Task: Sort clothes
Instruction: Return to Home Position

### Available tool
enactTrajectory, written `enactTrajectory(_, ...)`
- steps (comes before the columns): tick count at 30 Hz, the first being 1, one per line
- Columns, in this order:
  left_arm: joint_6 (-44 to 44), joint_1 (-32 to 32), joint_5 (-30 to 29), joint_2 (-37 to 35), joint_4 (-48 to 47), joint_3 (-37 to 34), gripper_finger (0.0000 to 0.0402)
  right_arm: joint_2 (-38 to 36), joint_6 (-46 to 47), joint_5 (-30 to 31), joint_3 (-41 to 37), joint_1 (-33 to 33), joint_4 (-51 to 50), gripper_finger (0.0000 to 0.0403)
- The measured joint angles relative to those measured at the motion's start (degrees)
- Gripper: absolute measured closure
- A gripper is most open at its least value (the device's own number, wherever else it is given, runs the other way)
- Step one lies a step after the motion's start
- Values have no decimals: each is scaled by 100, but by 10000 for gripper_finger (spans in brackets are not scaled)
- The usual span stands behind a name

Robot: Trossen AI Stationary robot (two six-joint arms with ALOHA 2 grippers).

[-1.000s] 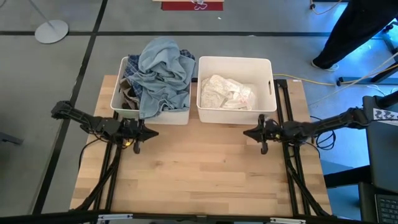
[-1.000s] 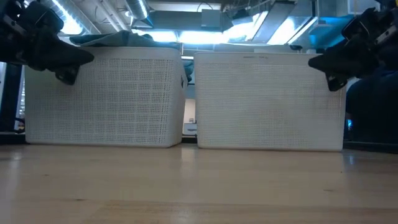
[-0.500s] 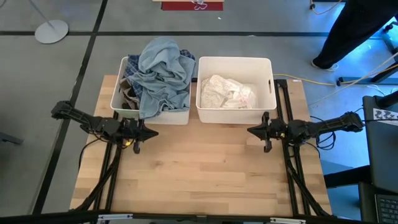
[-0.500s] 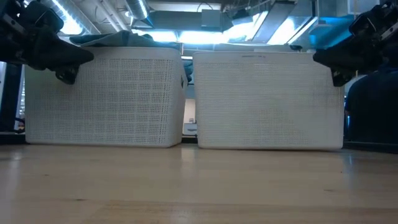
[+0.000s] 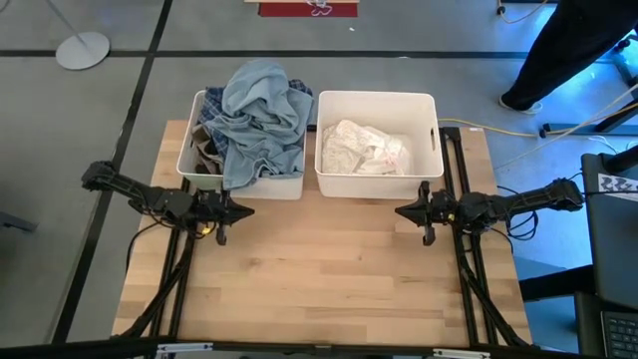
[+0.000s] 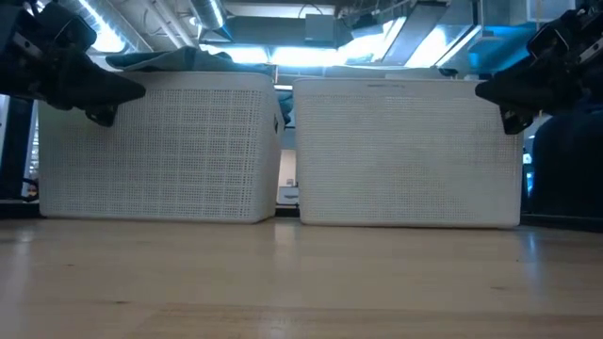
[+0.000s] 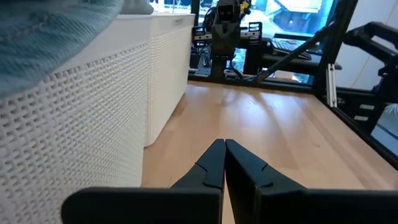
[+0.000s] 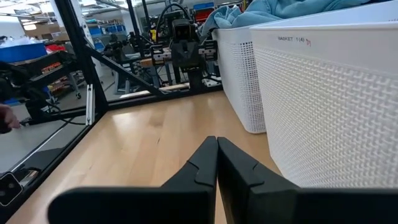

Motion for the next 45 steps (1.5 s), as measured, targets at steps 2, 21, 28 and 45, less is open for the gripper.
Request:
enactTrajectory(2, 36, 0, 0, 0, -2, 0, 400, 0, 0, 0, 2, 0, 0, 388)
enactTrajectory(21, 170, 2, 0, 0, -4, 0, 400, 0, 0, -4, 11, 0, -4, 388)
enactTrajectory(28, 170, 2, 0, 0, -4, -2, 400, 0, 0, -7, 13, 0, -2, 388)
enactTrajectory(45, 170, 4, 2, 0, -6, -2, 400, 0, 0, -7, 17, 0, -2, 388)
